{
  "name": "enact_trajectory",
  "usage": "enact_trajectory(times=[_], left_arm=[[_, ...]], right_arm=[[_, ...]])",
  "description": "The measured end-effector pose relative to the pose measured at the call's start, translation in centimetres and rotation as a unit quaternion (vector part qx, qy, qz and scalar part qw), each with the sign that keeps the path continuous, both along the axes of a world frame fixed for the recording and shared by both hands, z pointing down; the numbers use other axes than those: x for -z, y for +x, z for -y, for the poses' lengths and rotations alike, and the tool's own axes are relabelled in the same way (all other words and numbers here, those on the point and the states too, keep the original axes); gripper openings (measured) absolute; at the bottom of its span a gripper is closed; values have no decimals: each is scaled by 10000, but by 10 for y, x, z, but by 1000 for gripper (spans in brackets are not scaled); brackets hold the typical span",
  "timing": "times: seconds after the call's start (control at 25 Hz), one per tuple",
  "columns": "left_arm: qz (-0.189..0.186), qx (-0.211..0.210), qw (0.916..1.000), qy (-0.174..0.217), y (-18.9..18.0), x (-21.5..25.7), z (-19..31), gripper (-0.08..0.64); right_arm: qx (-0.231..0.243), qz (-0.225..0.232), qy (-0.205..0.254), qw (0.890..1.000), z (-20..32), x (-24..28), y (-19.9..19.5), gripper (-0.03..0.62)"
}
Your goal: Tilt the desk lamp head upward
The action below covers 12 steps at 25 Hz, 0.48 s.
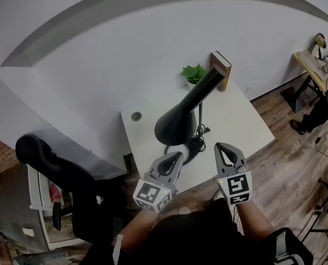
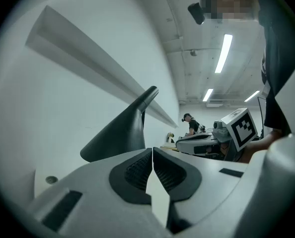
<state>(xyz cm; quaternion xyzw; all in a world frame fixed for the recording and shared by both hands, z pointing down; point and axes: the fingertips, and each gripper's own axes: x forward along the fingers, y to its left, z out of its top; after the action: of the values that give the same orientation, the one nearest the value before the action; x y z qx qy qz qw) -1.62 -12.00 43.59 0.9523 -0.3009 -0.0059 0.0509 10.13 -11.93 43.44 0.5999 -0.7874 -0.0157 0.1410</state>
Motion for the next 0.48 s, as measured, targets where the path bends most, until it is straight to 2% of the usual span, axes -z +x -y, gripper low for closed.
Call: enact_trajectory(times=[0.28, 0.48], left_arm=[[-25, 18, 9999, -145, -2, -2, 2, 12], [27, 189, 9996, -203, -10, -7, 1, 12]], right_arm=[[10, 5, 4, 10000, 2, 2, -1, 0], [81, -9, -24, 10000, 1, -1, 0, 0]])
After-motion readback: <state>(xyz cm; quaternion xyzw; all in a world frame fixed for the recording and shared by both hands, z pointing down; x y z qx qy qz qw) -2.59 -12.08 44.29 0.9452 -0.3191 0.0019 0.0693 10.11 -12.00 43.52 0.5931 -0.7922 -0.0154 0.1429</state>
